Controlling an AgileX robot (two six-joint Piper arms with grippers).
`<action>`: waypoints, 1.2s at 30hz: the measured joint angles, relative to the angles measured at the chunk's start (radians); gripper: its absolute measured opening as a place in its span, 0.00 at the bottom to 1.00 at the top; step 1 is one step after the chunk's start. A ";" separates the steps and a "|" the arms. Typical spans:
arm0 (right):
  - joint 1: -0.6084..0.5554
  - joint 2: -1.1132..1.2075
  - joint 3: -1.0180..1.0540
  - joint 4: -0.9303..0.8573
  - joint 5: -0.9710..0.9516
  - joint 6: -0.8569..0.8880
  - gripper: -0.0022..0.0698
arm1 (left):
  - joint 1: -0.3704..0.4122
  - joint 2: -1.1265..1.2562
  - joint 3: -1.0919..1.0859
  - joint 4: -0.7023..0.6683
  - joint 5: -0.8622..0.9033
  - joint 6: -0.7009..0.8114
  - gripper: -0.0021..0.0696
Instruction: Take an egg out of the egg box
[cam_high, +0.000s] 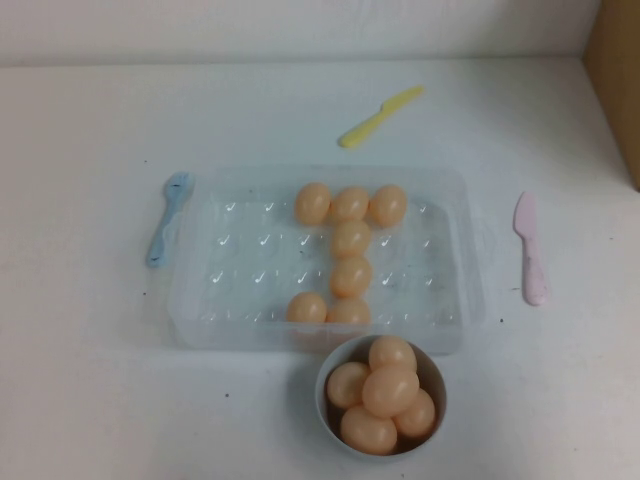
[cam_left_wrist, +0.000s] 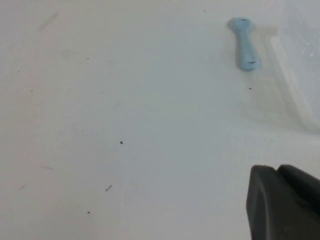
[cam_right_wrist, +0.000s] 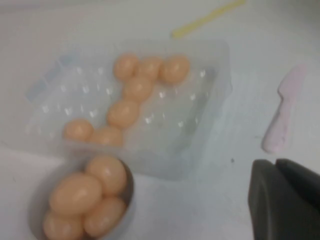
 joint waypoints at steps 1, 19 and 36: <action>0.000 0.052 -0.033 -0.051 0.030 0.000 0.01 | 0.000 0.000 0.000 0.000 0.000 0.000 0.02; 0.002 0.854 -0.764 -0.528 0.549 0.171 0.01 | 0.000 0.000 0.000 0.000 0.000 0.000 0.02; 0.236 1.243 -1.301 -0.871 0.753 0.413 0.01 | 0.000 0.000 0.000 0.000 0.000 0.000 0.02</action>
